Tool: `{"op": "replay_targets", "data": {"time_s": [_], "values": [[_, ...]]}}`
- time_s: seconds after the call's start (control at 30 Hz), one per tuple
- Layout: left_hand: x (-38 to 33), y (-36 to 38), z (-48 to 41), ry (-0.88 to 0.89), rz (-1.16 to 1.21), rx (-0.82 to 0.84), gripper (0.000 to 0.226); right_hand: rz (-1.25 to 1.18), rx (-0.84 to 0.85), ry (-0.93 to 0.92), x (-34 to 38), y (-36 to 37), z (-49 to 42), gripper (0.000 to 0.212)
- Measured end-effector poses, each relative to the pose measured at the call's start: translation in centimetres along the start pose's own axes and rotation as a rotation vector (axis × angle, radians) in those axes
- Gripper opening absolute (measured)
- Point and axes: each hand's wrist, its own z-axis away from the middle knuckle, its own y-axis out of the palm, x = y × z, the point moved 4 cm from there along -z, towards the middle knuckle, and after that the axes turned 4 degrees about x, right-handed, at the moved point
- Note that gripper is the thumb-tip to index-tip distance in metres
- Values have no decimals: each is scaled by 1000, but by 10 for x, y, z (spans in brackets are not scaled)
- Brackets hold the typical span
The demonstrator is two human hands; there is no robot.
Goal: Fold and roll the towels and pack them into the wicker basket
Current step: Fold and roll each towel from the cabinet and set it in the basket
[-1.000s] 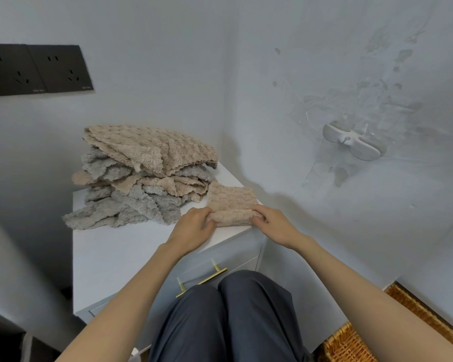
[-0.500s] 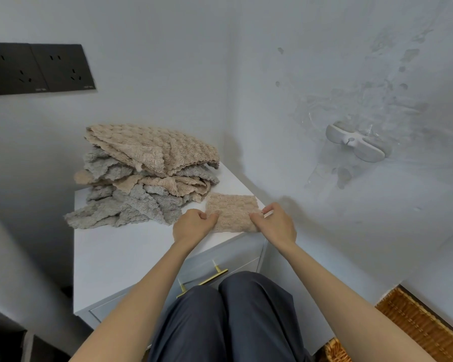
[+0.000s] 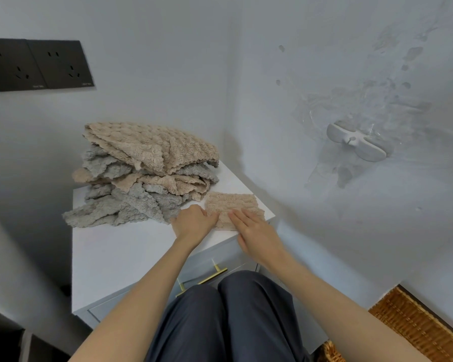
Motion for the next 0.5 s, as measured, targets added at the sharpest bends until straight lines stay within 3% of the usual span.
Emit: {"op": "replay_targets", "data": {"time_s": [0.1, 0.17, 0.33, 0.5], "values": [[-1, 0, -2, 7, -34, -26, 33, 18, -139, -1, -13, -10, 9, 52], [-4, 0, -1, 86, -80, -81, 32, 36, -118, 2, -22, -11, 12, 52], [-10, 2, 9, 554, -158, -171, 23, 88, 73, 7, -33, -8, 6, 59], [4, 0, 8, 578, -159, 9, 37, -58, 105, 39, -37, -17, 0, 43]]}}
